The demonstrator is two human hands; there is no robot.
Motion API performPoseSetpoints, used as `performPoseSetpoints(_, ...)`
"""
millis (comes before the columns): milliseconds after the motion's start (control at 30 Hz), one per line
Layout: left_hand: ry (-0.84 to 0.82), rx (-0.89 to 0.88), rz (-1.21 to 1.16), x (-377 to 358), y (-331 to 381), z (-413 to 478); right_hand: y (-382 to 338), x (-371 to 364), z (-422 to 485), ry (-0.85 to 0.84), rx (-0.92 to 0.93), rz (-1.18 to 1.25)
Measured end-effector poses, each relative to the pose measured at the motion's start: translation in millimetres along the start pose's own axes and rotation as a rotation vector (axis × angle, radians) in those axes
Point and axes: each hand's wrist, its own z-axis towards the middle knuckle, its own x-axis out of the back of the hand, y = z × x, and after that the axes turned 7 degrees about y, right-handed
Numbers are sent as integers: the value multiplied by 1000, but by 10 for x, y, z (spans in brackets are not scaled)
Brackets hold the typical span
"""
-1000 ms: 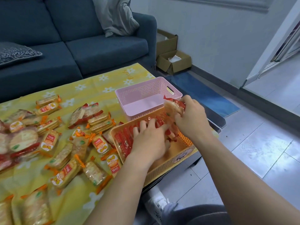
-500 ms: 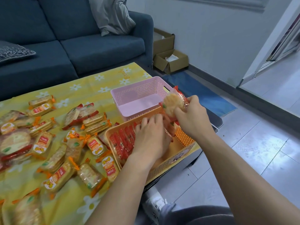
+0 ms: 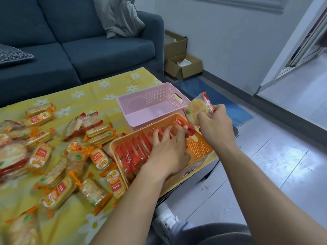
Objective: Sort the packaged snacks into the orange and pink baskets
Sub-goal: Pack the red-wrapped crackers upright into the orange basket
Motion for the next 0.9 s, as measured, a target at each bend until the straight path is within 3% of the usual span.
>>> performPoseSetpoints(200, 246, 23, 105, 61, -3, -38, 20, -4, -14, -49, 178, 15)
performPoseSetpoints(367, 350, 76, 63, 14, -55, -39, 75, -253, -96, 52, 449, -534)
performPoseSetpoints(433, 380, 118, 54, 9, -56, -32, 58, -314, -140, -7, 493, -597)
performPoseSetpoints(633, 242, 273, 215, -20, -152, -25, -46, -344, -174, -333, 275, -510)
performPoseSetpoints(733, 320, 256, 226, -61, -196, -15, -80, -327, -210, -438, 202, -476)
performPoseSetpoints(900, 470, 238, 228, -54, -239, 35, -55, -323, -169, -317, 251, -403)
